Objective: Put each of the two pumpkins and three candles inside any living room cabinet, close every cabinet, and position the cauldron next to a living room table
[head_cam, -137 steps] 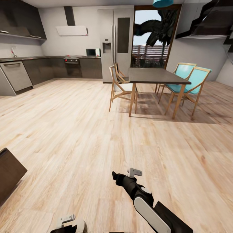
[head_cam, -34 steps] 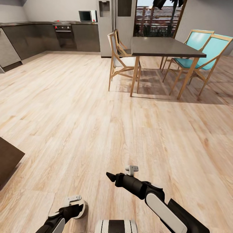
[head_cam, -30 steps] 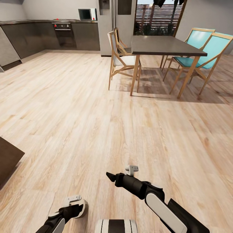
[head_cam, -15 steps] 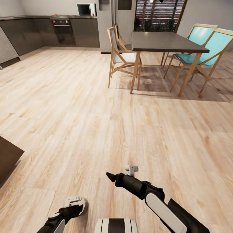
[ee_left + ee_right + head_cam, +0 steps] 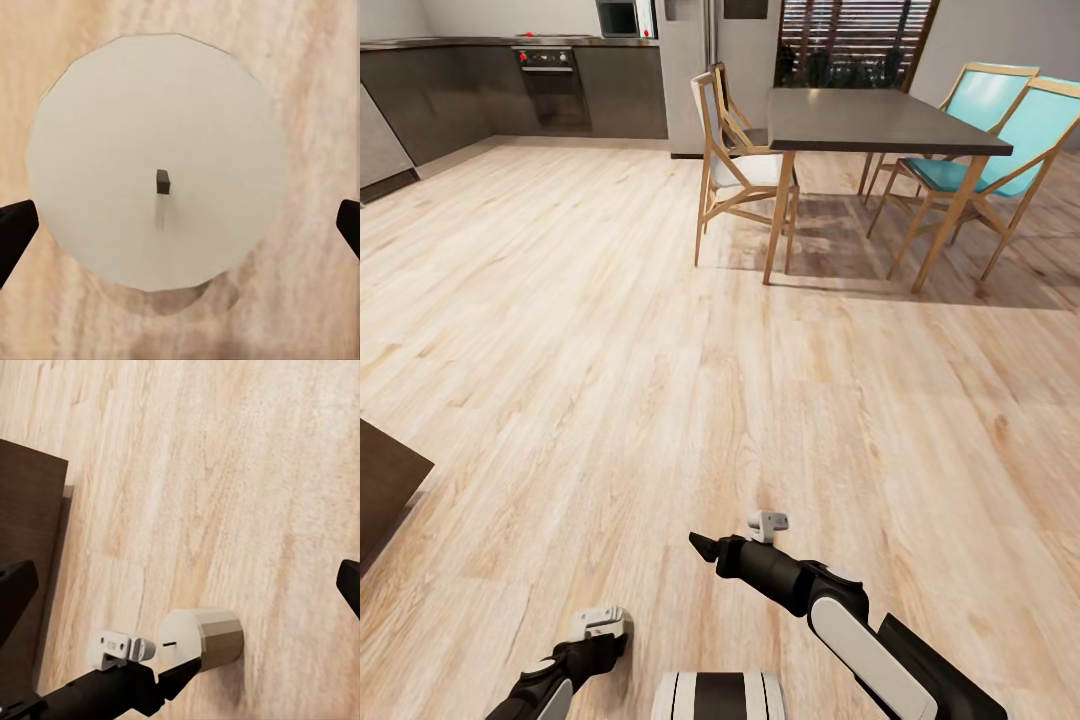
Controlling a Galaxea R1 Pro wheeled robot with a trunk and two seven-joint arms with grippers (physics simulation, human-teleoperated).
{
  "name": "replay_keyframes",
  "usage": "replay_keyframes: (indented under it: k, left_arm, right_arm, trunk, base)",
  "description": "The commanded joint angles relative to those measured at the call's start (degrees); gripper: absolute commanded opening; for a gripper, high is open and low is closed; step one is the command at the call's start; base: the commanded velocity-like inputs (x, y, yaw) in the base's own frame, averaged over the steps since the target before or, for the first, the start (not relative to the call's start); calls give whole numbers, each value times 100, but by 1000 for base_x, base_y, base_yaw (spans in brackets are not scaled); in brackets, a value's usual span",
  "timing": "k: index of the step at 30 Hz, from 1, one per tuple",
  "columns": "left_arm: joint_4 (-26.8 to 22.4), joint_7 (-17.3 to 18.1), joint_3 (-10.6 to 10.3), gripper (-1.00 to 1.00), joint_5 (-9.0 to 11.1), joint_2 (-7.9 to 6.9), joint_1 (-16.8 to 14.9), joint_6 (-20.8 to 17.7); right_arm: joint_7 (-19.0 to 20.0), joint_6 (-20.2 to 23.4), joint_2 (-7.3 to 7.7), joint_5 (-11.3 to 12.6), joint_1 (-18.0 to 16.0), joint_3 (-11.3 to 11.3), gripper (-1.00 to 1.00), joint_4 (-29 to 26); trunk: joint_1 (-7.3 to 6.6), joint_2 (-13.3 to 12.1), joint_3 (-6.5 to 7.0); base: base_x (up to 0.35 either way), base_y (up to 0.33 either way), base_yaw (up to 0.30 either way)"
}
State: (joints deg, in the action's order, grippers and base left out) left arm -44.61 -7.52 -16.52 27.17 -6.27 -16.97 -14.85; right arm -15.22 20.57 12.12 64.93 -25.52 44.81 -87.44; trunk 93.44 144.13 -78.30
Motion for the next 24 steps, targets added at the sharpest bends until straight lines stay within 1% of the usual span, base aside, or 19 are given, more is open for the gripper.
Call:
replay_keyframes:
  k: [1,4,24]
  left_arm:
    - [-13,-57,-35,100,60,-8,-1,-17]
    - [-13,-57,-36,100,60,-8,-1,-18]
    - [-46,-64,-10,100,69,-30,-1,-18]
  right_arm:
    - [-51,-1,3,54,-6,10,100,-10]
    - [-51,-1,5,55,-6,10,100,-10]
    - [-51,-1,6,53,-6,10,100,-10]
  trunk:
    - [2,3,-26]
    - [9,7,-93]
    - [9,7,-93]
  base:
    - [0,0,0]
    - [0,0,0]
    - [13,7,0]
